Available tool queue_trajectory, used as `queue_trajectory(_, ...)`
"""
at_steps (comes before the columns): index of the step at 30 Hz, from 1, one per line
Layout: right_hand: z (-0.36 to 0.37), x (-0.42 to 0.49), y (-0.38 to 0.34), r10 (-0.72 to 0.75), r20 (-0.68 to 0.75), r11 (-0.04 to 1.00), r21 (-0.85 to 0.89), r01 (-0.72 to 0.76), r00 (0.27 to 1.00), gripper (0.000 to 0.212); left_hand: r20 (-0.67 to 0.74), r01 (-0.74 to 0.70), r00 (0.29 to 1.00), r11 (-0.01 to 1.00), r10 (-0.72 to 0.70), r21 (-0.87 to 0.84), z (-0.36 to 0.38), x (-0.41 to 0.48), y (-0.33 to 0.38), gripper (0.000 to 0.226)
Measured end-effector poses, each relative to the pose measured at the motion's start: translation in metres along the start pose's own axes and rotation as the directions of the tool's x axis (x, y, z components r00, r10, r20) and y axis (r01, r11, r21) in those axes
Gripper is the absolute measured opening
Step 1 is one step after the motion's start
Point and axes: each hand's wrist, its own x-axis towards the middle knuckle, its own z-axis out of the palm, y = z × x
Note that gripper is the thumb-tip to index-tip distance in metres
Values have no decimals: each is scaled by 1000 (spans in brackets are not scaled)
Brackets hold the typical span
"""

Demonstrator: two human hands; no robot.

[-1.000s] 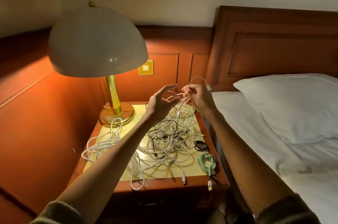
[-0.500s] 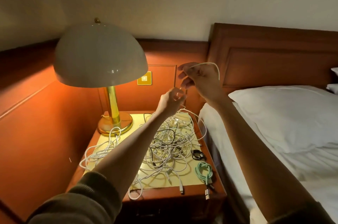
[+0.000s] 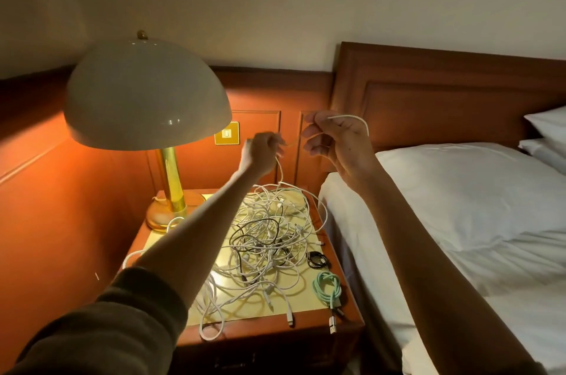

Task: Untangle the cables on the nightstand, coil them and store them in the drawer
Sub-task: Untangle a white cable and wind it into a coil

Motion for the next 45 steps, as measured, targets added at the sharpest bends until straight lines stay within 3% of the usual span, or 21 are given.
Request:
queue_trajectory(3, -9, 2, 4, 115, -100, 993, 11, -114, 988, 19, -126, -143, 983, 988, 134, -60, -33, 11, 20, 29)
queue_trajectory(7, -13, 8, 25, 280, -198, 952, -67, -298, 939, 21, -206, -334, 923, 942, 326, -4, -63, 8, 37, 24)
queue_trajectory(10, -3, 16, 41, 353, -158, 917, -140, -375, 922, 30, -174, -440, 883, 898, 436, 21, -72, -1, 43, 23)
queue_trajectory(14, 19, 33, 68, 428, -88, 825, -368, -429, 899, 47, -94, -536, 838, 843, 538, 50, -78, -8, 50, 21)
queue_trajectory(17, 32, 43, 87, 473, -38, 807, -383, -450, 880, 32, -44, -587, 806, 806, 591, 81, -81, -15, 55, 20)
queue_trajectory(20, 41, 52, 96, 388, -15, 842, -400, -361, 922, 23, -9, -610, 790, 786, 613, 100, -82, -22, 48, 18)
queue_trajectory(23, 39, 61, 95, 239, -71, 886, -393, -247, 969, 21, -146, -512, 848, 859, 509, 20, -74, -34, 31, 33)
queue_trajectory(25, 34, 67, 89, 171, -101, 926, -324, -195, 980, 15, -301, -365, 898, 925, 321, -102, -58, -44, 11, 55)
queue_trajectory(29, 27, 68, 75, 20, -5, 920, -390, -20, 1000, 19, -336, -72, 942, 976, -1, -206, -22, -50, -20, 67)
queue_trajectory(30, 26, 67, 73, -4, 17, 910, -415, 11, 1000, 19, -376, -5, 919, 949, -120, -315, -16, -44, -24, 73)
queue_trajectory(31, 24, 66, 69, -30, 24, 905, -425, 38, 999, 19, -380, 68, 876, 858, -296, -510, -11, -39, -23, 78)
queue_trajectory(32, 22, 66, 66, -63, 22, 905, -420, 66, 998, 19, -311, 144, 840, 736, -444, -661, -7, -35, -22, 80)
queue_trajectory(33, 20, 66, 62, -87, 17, 908, -410, 87, 996, 18, -193, 211, 845, 644, -498, -735, -4, -32, -22, 78)
queue_trajectory(34, 17, 65, 58, -102, 13, 918, -385, 100, 995, 17, -40, 296, 893, 651, -449, -699, -1, -32, -21, 72)
queue_trajectory(35, 15, 63, 53, -111, 10, 928, -358, 107, 994, 16, 142, 368, 925, 736, -352, -569, 4, -34, -21, 62)
queue_trajectory(37, 12, 61, 47, -121, 11, 934, -337, 118, 993, 13, 398, 335, 891, 907, -217, -256, 15, -39, -19, 46)
queue_trajectory(38, 11, 60, 46, -120, 23, 934, -337, 121, 992, 13, 414, 309, 882, 939, -223, -152, 22, -39, -18, 38)
queue_trajectory(40, 11, 57, 46, -103, 40, 937, -331, 111, 994, 16, 315, 324, 907, 941, -280, -95, 32, -36, -16, 25)
queue_trajectory(42, 9, 55, 49, -81, 26, 953, -290, 85, 996, 14, 226, 360, 920, 918, -321, -164, 35, -28, -14, 32)
queue_trajectory(45, 0, 52, 49, -75, -25, 963, -261, 66, 997, 18, 78, 289, 957, 905, -279, -311, 23, -6, -2, 30)
